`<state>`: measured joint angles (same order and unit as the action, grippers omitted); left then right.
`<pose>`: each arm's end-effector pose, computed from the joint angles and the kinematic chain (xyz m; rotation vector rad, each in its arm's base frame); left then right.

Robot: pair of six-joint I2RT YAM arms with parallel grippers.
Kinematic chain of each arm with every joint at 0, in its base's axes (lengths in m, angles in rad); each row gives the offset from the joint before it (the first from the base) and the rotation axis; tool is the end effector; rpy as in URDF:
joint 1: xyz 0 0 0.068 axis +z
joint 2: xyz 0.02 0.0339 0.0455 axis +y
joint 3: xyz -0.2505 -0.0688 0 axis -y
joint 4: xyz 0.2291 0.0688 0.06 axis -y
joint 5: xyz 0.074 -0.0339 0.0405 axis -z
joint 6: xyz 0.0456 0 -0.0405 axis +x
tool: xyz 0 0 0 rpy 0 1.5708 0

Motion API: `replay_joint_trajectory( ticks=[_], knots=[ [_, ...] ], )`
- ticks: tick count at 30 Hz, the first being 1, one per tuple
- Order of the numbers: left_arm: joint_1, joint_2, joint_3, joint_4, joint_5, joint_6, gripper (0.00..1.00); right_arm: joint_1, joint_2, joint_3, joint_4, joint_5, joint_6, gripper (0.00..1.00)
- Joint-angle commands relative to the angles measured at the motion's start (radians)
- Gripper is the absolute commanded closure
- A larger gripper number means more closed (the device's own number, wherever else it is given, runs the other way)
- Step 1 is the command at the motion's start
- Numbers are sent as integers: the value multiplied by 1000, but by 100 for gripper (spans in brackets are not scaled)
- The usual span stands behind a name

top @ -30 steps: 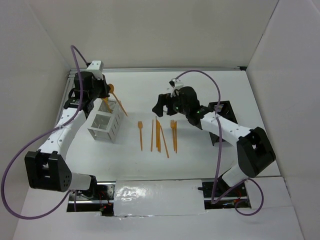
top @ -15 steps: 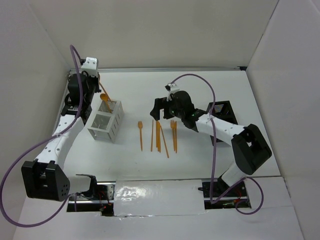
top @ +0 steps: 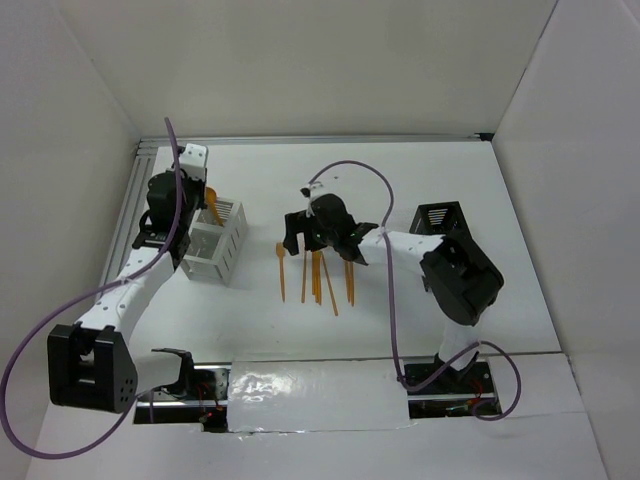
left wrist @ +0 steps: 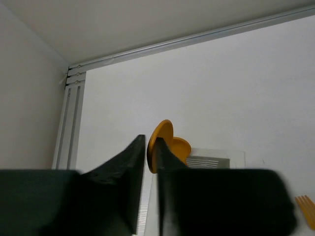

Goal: Sort the eating utensils into containers

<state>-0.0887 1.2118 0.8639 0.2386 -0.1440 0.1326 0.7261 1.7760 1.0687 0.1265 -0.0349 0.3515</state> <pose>0.2857 -0.0188 0.3133 0.0775 1.6795 0.1540 0.2862 0.2562 0.1899 -0.4351 2.1832 0.6499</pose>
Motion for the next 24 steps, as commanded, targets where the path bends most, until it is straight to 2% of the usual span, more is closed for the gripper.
replay_joint_trajectory(
  ticks=[1,3,4,7,8,9,14,20,23,24],
  knots=[
    [-9,-43,3,94,36,22,62,39,52,109,-8,43,4,6],
    [-14,-41,23,65,43,27,53,47,103,143,-36,43,29,14],
    [-14,-46,35,53,41,21,38,47,118,157,-47,43,33,16],
    [-14,-63,79,-8,46,-10,18,55,149,178,-57,32,47,31],
    [-14,-69,92,-24,43,-17,7,61,157,188,-57,32,44,33],
    [-14,-81,119,-53,43,-30,2,64,167,188,-67,41,44,37],
    [-13,-119,173,-136,46,-62,0,96,226,246,-130,82,40,43],
    [-13,-164,175,-141,107,-97,0,122,270,277,-130,92,66,44],
    [-13,-169,159,-124,107,-80,0,125,302,296,-130,102,63,47],
    [-13,-172,158,-128,104,-83,0,124,318,297,-140,112,63,52]
  ],
)
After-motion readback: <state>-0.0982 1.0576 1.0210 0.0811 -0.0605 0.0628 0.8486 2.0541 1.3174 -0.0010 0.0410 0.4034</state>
